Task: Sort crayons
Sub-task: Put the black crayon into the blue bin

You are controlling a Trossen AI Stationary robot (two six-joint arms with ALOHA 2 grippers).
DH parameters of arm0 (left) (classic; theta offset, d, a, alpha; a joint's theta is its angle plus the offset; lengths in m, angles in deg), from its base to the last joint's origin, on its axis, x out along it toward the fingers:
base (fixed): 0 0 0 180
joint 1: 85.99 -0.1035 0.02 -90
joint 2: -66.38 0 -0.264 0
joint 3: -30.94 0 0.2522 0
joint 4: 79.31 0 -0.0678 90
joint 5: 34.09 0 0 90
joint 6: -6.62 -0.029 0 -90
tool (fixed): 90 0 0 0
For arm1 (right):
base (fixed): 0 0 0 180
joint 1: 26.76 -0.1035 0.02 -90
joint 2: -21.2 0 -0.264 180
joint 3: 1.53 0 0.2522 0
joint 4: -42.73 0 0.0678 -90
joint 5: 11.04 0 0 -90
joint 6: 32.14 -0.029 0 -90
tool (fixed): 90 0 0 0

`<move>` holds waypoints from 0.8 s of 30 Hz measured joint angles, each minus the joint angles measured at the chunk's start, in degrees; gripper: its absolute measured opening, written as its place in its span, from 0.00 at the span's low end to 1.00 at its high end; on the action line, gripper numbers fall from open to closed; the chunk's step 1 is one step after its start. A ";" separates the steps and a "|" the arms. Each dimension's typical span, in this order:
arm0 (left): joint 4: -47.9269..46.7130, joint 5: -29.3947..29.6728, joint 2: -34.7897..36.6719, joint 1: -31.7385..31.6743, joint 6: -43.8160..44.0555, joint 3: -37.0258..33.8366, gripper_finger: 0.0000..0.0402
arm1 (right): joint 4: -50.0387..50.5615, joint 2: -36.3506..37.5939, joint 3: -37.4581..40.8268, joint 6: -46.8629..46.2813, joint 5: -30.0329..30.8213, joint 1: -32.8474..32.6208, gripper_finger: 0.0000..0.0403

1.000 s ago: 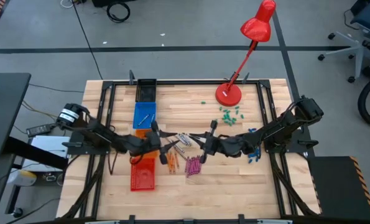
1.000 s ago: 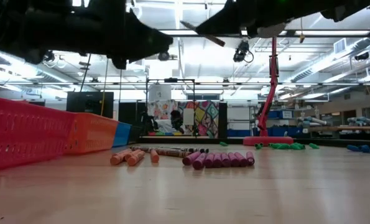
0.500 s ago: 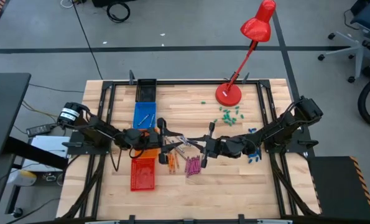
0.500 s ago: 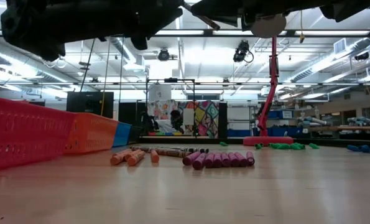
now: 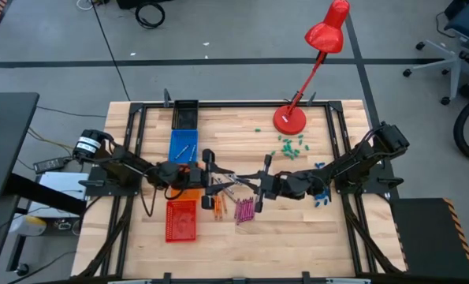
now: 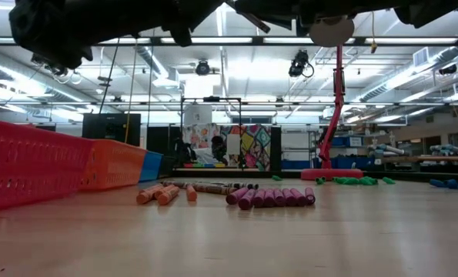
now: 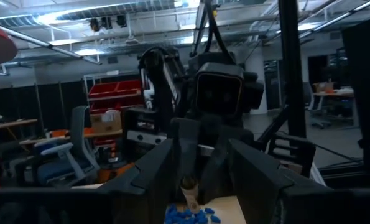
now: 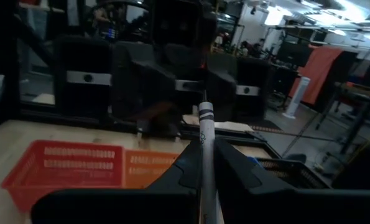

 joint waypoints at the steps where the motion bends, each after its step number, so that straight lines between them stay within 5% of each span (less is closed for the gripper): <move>1: -0.32 -0.54 0.00 -0.22 0.01 0.25 0.41 | -0.42 0.00 0.02 0.06 -0.15 -0.02 0.09; 10: -0.48 -4.99 0.00 -1.43 1.79 0.84 0.40 | -2.60 0.00 0.04 0.36 -3.04 0.02 0.09; 24: -0.86 -6.16 -2.62 -1.76 1.60 4.52 0.23 | -4.54 0.00 0.04 1.58 -5.59 0.61 0.09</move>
